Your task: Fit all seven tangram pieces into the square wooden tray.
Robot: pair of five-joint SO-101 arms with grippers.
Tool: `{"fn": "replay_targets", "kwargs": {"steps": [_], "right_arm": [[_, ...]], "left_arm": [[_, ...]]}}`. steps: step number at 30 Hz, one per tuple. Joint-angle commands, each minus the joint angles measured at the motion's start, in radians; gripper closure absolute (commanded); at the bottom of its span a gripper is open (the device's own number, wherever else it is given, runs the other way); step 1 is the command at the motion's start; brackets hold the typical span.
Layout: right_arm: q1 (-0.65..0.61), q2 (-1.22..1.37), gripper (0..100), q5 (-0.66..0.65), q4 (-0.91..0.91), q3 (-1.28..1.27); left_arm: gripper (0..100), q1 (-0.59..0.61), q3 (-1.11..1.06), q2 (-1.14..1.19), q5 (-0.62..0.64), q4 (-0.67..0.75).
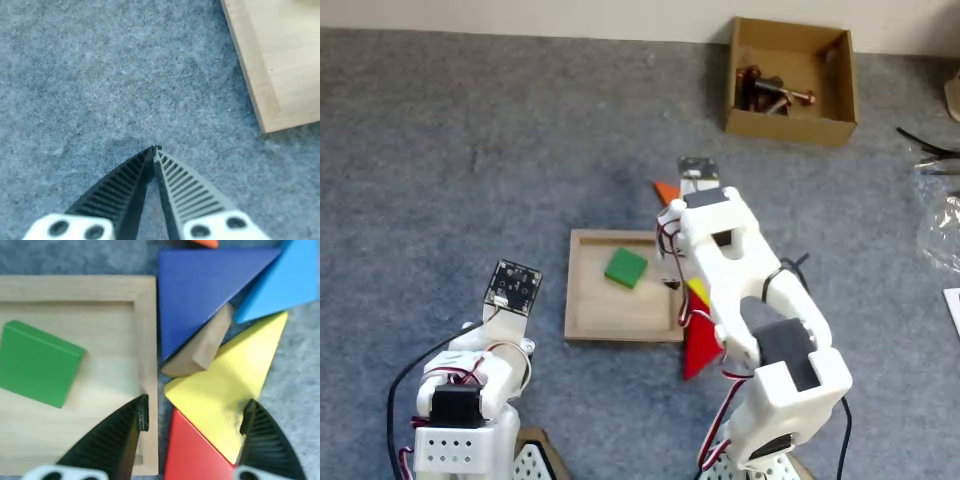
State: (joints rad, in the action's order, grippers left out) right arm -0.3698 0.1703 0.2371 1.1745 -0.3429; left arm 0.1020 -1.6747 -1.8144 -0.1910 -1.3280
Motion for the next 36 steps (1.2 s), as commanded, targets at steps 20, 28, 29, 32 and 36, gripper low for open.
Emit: {"fn": "replay_targets", "kwargs": {"steps": [20, 28, 29, 32, 36], "right_arm": [[0.082, 0.096, 72.3, 0.003, -0.077, -0.005], [0.087, 0.107, 72.4, 0.011, -0.079, 0.007], [0.085, 0.107, 72.4, 0.014, -0.074, 0.024], [0.087, 0.107, 72.3, 0.087, -0.041, 0.07], [0.081, 0.107, 72.2, 0.11, -0.005, 0.122]], "left_arm": [[99, 0.004, -0.021, -0.007, 0.008, -0.005], [99, 0.004, -0.021, -0.007, 0.008, -0.005], [99, 0.004, -0.021, -0.007, 0.008, -0.005], [99, 0.004, -0.021, -0.007, 0.008, -0.005], [99, 0.004, -0.021, -0.007, 0.008, -0.005]]}}
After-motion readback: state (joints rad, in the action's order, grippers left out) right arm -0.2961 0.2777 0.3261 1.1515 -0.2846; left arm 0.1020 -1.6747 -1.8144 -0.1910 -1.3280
